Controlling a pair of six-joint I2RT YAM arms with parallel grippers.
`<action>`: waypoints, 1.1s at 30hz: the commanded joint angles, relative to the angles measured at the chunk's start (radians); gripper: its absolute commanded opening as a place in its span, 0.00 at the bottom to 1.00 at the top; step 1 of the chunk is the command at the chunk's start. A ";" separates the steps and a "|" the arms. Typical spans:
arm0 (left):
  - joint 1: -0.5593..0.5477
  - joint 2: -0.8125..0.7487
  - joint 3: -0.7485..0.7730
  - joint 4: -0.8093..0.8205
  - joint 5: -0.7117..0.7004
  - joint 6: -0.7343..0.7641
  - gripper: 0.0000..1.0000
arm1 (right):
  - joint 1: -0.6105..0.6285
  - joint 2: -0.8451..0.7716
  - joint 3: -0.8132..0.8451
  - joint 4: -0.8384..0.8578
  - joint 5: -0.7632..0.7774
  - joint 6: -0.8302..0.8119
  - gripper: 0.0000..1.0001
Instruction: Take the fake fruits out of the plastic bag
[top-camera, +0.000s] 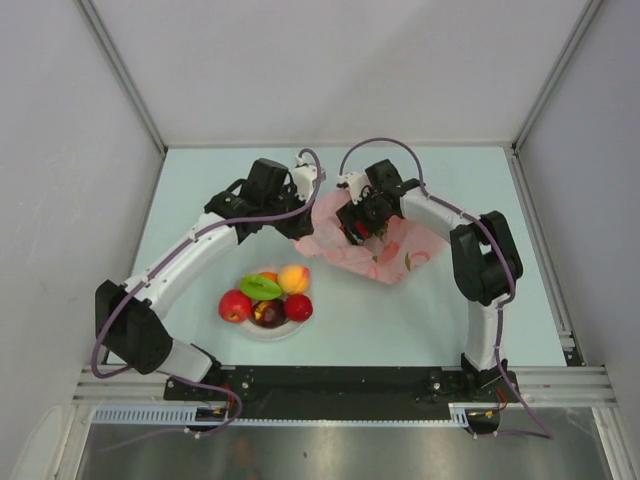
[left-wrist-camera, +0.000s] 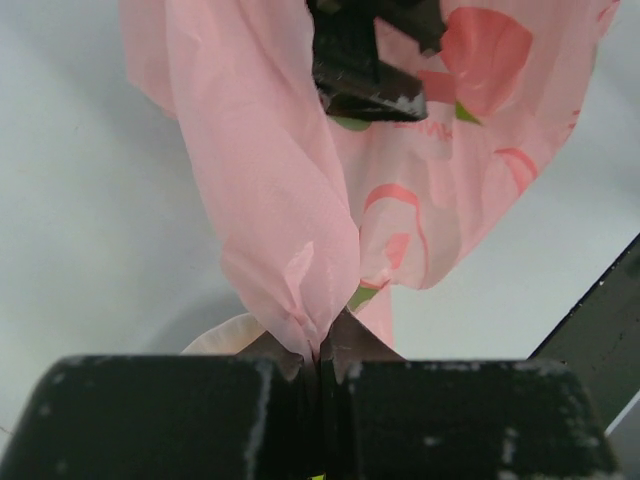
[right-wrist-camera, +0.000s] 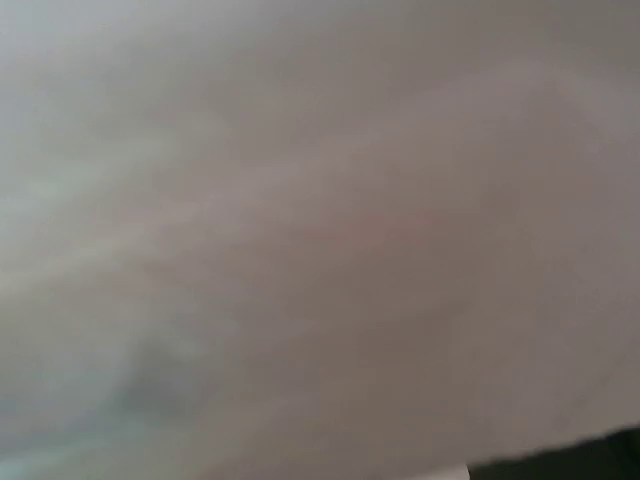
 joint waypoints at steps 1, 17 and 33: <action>0.002 0.010 0.022 0.018 0.042 0.009 0.00 | 0.016 0.047 0.025 0.064 0.046 0.018 0.92; 0.002 0.036 0.068 0.040 0.001 0.053 0.14 | -0.042 -0.103 0.022 -0.019 -0.004 -0.036 0.32; 0.417 -0.082 0.037 0.110 0.104 -0.114 1.00 | 0.039 -0.533 0.256 -0.367 -0.205 -0.220 0.44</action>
